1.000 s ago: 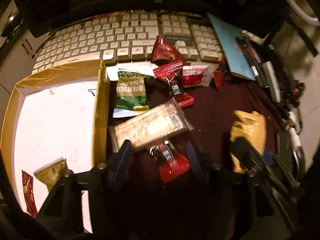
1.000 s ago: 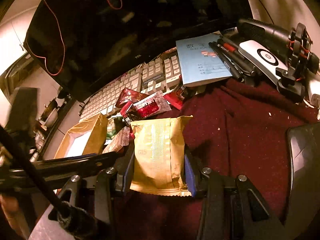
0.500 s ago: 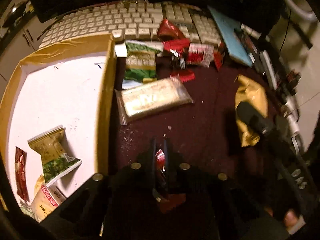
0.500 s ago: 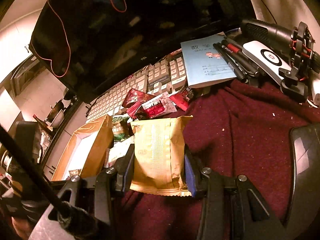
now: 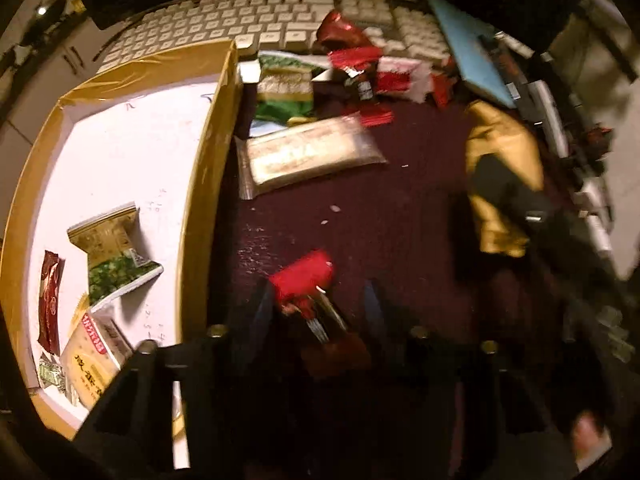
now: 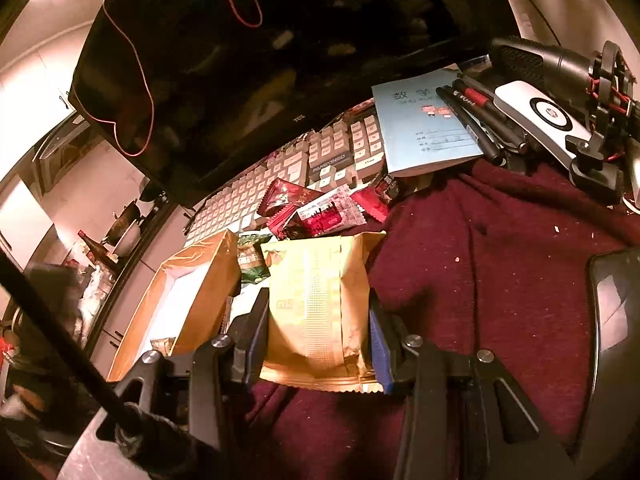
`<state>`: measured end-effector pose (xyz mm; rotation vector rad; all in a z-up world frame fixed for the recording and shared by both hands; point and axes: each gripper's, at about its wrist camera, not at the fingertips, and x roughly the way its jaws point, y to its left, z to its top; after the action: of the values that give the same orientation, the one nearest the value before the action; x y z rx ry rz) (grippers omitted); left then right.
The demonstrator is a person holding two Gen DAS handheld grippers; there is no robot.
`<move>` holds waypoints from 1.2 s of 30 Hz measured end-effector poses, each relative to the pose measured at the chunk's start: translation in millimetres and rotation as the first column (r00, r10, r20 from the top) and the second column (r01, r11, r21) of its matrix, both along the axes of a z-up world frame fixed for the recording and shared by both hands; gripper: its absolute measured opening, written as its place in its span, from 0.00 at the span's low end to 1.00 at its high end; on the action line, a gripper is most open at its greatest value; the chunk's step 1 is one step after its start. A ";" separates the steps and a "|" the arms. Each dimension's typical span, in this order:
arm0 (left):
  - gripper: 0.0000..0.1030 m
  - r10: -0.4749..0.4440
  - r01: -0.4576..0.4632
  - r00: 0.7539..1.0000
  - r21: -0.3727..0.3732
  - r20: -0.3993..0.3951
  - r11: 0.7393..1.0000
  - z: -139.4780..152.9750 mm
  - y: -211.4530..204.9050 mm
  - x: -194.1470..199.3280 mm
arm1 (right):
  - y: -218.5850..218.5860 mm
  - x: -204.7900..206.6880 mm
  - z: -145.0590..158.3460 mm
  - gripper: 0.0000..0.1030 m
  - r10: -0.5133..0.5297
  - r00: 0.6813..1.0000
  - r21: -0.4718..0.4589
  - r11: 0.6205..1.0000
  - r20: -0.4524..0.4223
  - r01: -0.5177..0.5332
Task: Organize snacks
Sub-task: 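Grasp the gold pouch with the right tool while the left tool grasps a small red candy, then move both snacks over the white box and open both tools to drop them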
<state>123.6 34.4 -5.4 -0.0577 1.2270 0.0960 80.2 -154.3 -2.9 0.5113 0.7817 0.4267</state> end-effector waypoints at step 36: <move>0.24 0.259 -0.228 0.918 -0.136 0.300 0.964 42.8 170.0 -78.1 | 191.1 19.0 45.4 0.42 0.483 0.874 -0.167 0.858 -0.059 -0.486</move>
<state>45.4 204.4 37.4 -0.3026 0.8977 0.2353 99.2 36.8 42.5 0.1418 0.9551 0.8145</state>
